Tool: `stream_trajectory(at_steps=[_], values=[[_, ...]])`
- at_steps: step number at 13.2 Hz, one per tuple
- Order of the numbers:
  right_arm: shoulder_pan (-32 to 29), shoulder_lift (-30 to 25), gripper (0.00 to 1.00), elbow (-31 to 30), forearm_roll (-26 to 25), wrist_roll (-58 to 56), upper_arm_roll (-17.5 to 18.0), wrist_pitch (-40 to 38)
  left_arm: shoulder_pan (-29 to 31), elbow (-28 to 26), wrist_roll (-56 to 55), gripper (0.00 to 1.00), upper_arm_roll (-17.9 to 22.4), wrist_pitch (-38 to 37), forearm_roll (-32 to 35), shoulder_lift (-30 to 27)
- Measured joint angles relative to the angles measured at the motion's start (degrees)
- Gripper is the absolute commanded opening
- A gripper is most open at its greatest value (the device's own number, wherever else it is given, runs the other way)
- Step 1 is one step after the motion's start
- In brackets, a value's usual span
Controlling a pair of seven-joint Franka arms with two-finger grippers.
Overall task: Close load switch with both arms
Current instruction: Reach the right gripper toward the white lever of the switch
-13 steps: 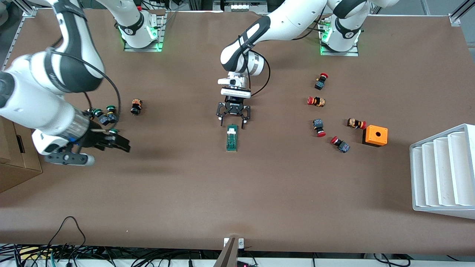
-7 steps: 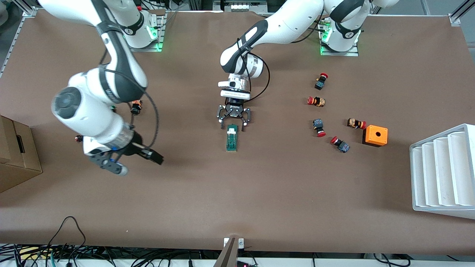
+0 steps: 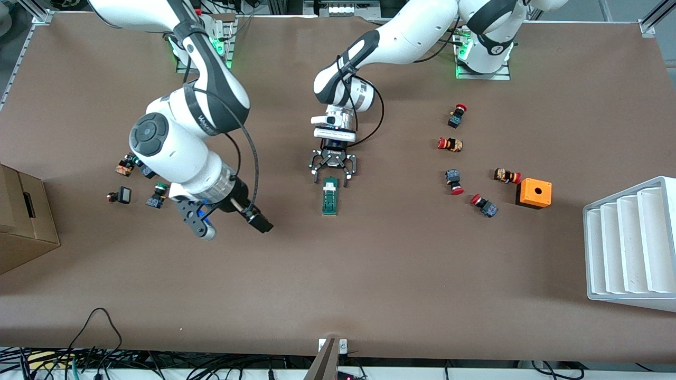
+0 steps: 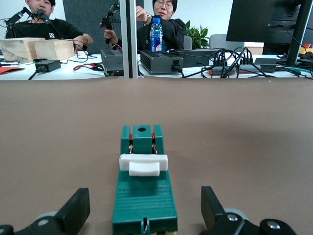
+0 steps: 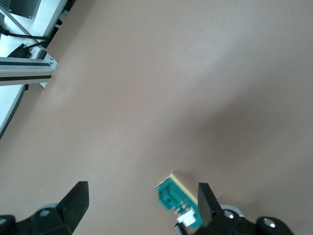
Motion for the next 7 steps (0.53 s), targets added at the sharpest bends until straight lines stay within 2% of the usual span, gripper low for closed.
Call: stream_trajectory(at_steps=[7], values=[[8.6, 4.4, 0.97, 0.6, 0.4, 20.9, 0.1, 4.2, -1.0, 1.1, 0.0, 1.00, 0.0, -0.7, 0.0, 1.6]])
